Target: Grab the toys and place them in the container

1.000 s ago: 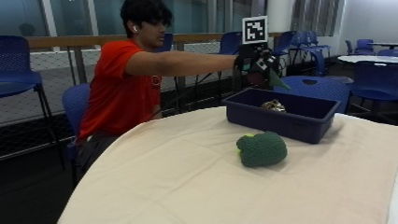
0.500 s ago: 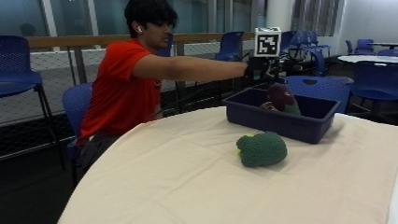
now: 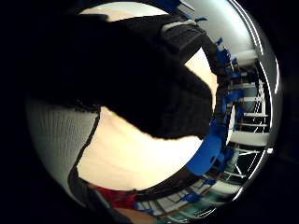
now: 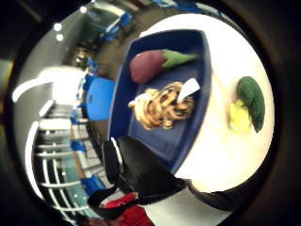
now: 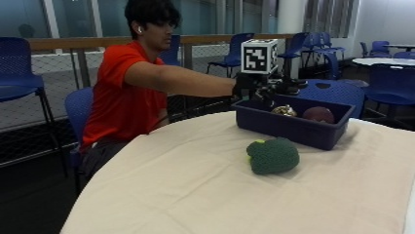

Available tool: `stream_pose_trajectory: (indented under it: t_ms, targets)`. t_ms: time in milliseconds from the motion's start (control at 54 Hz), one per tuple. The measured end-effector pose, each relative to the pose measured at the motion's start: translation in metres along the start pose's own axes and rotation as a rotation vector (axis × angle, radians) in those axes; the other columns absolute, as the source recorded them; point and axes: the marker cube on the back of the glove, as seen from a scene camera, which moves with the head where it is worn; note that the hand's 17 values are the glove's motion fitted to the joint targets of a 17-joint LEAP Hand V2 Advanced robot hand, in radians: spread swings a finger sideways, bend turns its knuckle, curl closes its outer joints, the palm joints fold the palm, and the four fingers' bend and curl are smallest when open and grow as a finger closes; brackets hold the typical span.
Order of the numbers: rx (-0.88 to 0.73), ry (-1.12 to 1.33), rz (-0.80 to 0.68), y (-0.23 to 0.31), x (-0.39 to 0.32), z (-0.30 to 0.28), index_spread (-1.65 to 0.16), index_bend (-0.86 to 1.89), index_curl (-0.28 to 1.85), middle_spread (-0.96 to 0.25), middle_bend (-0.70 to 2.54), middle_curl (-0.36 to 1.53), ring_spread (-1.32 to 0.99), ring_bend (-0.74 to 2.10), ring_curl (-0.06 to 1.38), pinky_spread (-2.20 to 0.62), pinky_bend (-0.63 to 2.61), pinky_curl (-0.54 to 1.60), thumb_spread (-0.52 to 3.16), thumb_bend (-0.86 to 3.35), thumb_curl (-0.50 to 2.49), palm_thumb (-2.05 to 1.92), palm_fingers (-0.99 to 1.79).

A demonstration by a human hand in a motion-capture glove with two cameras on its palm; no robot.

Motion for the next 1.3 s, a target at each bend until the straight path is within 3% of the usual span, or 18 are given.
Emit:
stream_pose_trajectory:
  t_ms: [296,833,907,1111,1296]
  targets:
    - [-0.079,0.025,0.118,-0.004,0.078,0.050,-0.34,0.12,0.27,-0.06,0.09,0.21,0.05,0.13,0.15,0.16,1.32,0.36,0.89,-0.12,0.21,-0.16,-0.32]
    - [-0.225,0.021,0.146,-0.022,0.100,0.129,-0.33,0.10,0.22,-0.03,0.07,0.15,0.07,0.18,0.14,0.13,1.42,0.37,1.01,-0.05,0.19,-0.06,-0.28]
    - [-0.251,0.064,0.148,-0.020,0.095,0.128,-0.35,0.13,0.21,-0.02,0.08,0.14,0.05,0.42,0.20,0.06,1.36,0.36,1.11,0.00,0.22,0.02,-0.05]
    - [-0.192,0.181,0.122,-0.015,0.077,0.119,-0.36,0.14,0.21,-0.07,0.17,0.17,-0.10,0.82,0.32,-0.16,1.29,0.33,1.35,0.11,0.30,0.22,0.24]
    - [-0.063,0.160,0.074,-0.001,0.058,0.074,-0.38,0.22,0.25,-0.21,0.29,0.24,-0.33,0.90,0.36,-0.34,1.22,0.32,1.37,0.26,0.45,0.52,0.57]
